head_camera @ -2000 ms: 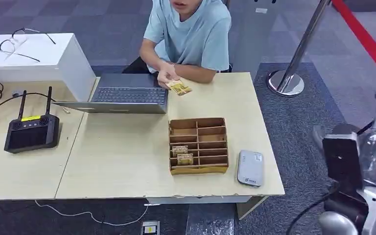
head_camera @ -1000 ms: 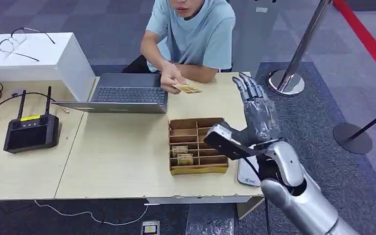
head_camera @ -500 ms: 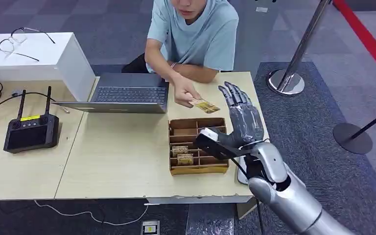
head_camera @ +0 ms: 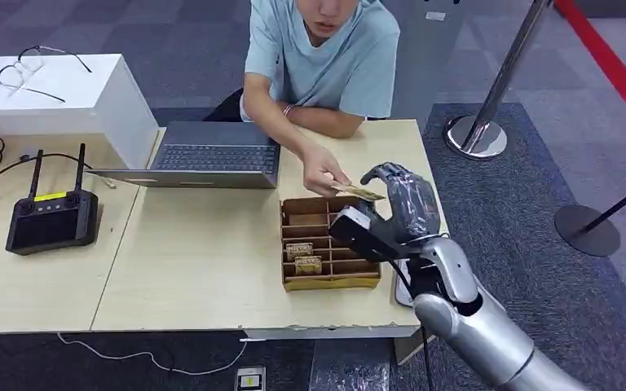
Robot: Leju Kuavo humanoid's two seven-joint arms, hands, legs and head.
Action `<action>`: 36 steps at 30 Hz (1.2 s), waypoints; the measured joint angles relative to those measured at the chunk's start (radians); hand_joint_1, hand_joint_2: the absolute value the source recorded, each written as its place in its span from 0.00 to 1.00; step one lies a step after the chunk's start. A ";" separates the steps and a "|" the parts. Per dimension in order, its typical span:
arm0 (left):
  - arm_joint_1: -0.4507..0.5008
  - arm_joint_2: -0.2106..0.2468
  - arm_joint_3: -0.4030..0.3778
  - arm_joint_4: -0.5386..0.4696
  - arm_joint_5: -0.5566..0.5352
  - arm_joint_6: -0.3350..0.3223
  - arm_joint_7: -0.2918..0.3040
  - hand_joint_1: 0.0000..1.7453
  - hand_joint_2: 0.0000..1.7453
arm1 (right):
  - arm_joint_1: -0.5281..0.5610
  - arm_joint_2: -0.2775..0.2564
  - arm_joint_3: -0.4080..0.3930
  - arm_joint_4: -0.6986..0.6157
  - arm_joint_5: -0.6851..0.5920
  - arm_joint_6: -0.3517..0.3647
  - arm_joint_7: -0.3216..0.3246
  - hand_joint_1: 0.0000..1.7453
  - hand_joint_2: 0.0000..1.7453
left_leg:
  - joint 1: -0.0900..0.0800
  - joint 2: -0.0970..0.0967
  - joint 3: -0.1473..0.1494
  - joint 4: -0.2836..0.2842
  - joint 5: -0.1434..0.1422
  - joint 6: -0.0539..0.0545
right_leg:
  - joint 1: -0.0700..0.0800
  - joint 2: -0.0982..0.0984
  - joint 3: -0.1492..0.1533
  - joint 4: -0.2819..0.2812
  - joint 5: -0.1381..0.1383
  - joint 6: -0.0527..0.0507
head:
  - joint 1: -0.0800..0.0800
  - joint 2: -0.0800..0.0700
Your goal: Pass the card to the sensor for recognition and then transmit it.
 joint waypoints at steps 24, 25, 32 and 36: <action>0.000 0.000 0.000 0.000 0.000 0.006 -0.010 0.00 0.00 | 0.032 -0.007 -0.021 0.014 0.046 -0.052 0.023 1.00 1.00 | 0.000 0.000 0.000 0.000 0.000 0.000 | 0.000 0.000 0.000 0.000 0.000 0.000 | 0.000 0.000; 0.001 0.000 0.000 0.000 0.001 0.008 -0.010 0.00 0.00 | 0.035 -0.010 -0.026 0.014 0.058 -0.052 0.029 1.00 1.00 | 0.000 0.000 0.000 0.000 0.000 0.000 | 0.000 0.000 0.000 0.000 0.000 0.000 | 0.000 0.000; 0.002 0.000 0.000 0.000 0.008 0.012 -0.011 0.00 0.00 | 0.097 -0.041 -0.077 -0.002 0.222 -0.048 0.105 1.00 1.00 | 0.000 0.000 0.000 0.000 0.000 0.000 | 0.000 0.000 0.000 0.000 0.000 0.000 | 0.000 0.000; 0.002 -0.001 0.000 0.000 0.017 0.014 -0.011 0.00 0.00 | 0.149 -0.072 -0.127 -0.023 0.255 -0.061 0.141 1.00 1.00 | 0.000 0.000 0.000 0.000 0.000 0.000 | 0.000 0.000 0.000 -0.001 0.000 0.000 | 0.000 0.000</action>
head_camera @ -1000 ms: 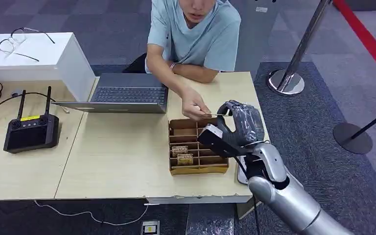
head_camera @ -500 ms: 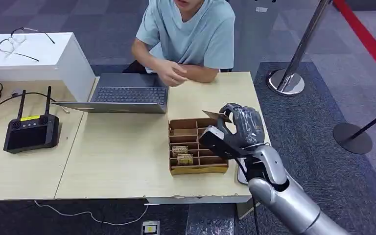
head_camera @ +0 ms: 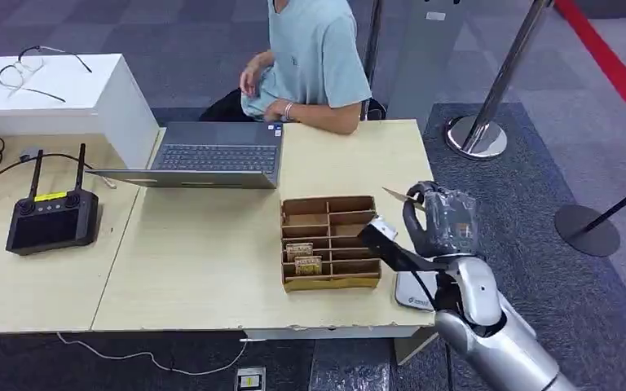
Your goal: Pass the card to the sensor for recognition and then transmit it.
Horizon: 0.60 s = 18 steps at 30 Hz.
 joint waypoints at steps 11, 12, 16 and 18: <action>0.003 -0.003 0.004 0.000 0.018 0.005 -0.001 0.00 0.00 | 0.163 -0.065 -0.152 -0.096 0.046 0.034 0.027 1.00 1.00 | 0.000 0.000 0.000 0.000 0.000 0.000 | 0.000 0.000 0.000 0.000 0.000 0.000 | 0.000 0.000; 0.003 -0.003 0.005 0.000 0.018 0.006 -0.002 0.00 0.00 | 0.175 -0.067 -0.158 -0.101 0.051 0.035 0.026 1.00 1.00 | 0.000 0.000 0.000 0.000 0.000 0.000 | 0.000 0.000 0.000 0.000 0.000 0.000 | 0.000 0.000; 0.003 -0.003 0.006 0.000 0.018 0.008 -0.006 0.00 0.00 | 0.217 -0.066 -0.174 -0.112 0.077 0.028 0.019 1.00 1.00 | 0.000 0.000 0.000 0.000 0.000 0.000 | 0.000 0.000 0.000 0.000 0.000 0.000 | 0.000 0.000; 0.003 -0.004 0.008 0.000 0.018 0.012 -0.007 0.00 0.00 | 0.235 -0.063 -0.176 -0.112 0.089 0.022 0.015 1.00 1.00 | 0.000 0.000 0.000 0.000 0.000 0.000 | 0.000 0.000 0.000 0.000 0.000 0.000 | 0.000 0.000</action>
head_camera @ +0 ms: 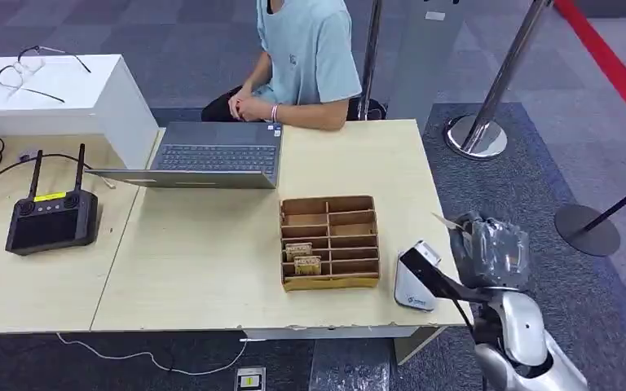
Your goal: Pass the card to the sensor for recognition and then transmit it.
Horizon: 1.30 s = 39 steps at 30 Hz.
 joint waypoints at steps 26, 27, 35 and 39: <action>-0.002 -0.006 0.004 0.000 0.008 0.009 -0.003 0.00 0.00 | 0.031 0.071 0.039 0.172 -0.112 -0.111 -0.049 1.00 1.00 | 0.000 0.000 0.000 0.000 0.000 0.000 | 0.000 0.000 0.000 0.000 0.000 0.000 | 0.000 0.000; -0.002 -0.006 0.004 0.000 0.008 0.009 -0.003 0.00 0.00 | 0.031 0.071 0.039 0.182 -0.112 -0.112 -0.048 1.00 1.00 | 0.000 0.000 0.000 0.000 0.000 0.000 | 0.000 0.000 0.000 0.000 0.000 0.000 | 0.000 0.000; -0.002 -0.006 0.004 0.000 0.000 0.013 0.000 0.00 0.00 | 0.034 0.072 0.040 0.238 -0.202 -0.123 -0.065 1.00 1.00 | 0.000 0.000 0.000 0.000 0.000 0.000 | 0.000 0.000 0.000 0.000 0.000 0.000 | 0.000 0.000; -0.002 -0.006 0.004 0.000 0.000 0.013 0.001 0.00 0.00 | 0.035 0.080 0.047 0.267 -0.254 -0.132 -0.084 1.00 1.00 | 0.000 0.000 0.000 0.000 0.000 0.000 | 0.000 0.000 0.000 0.000 0.000 0.000 | 0.000 0.000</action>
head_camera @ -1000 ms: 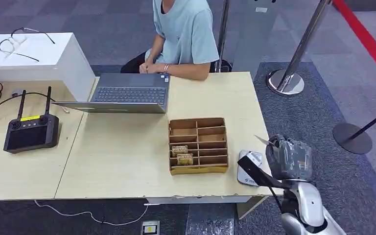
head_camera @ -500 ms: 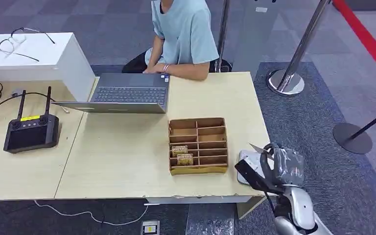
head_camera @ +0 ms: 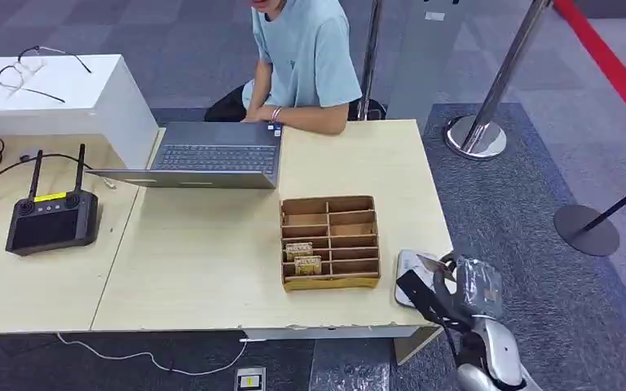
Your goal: Pass the card to the sensor for recognition and then transmit it.
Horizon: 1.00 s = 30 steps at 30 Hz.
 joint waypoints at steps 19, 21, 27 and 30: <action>0.000 0.000 0.002 0.000 0.003 0.005 0.019 0.00 0.00 | -0.002 0.054 0.039 0.161 -0.063 -0.072 -0.060 1.00 1.00 | 0.000 0.000 0.002 0.000 0.000 0.000 | 0.000 0.000 0.002 0.000 0.000 0.000 | 0.000 0.000; 0.000 0.000 0.006 0.000 0.006 0.009 0.020 0.00 0.00 | -0.002 0.059 0.038 0.169 -0.065 -0.074 -0.067 1.00 1.00 | 0.000 0.001 0.003 0.000 0.000 0.000 | 0.000 0.000 0.002 -0.001 0.000 0.000 | 0.000 0.000; 0.000 0.000 0.016 0.000 0.009 0.010 0.025 0.00 0.00 | -0.002 0.072 0.032 0.189 -0.073 -0.077 -0.082 1.00 1.00 | 0.001 0.001 0.007 0.000 0.000 0.000 | 0.001 0.000 0.006 -0.001 0.000 0.000 | 0.000 0.000; 0.000 0.000 0.018 0.000 0.010 0.011 0.025 0.00 0.00 | -0.002 0.079 0.028 0.197 -0.081 -0.078 -0.094 1.00 1.00 | 0.001 0.001 0.008 0.000 0.000 0.000 | 0.001 0.000 0.007 -0.001 0.000 0.000 | 0.000 0.000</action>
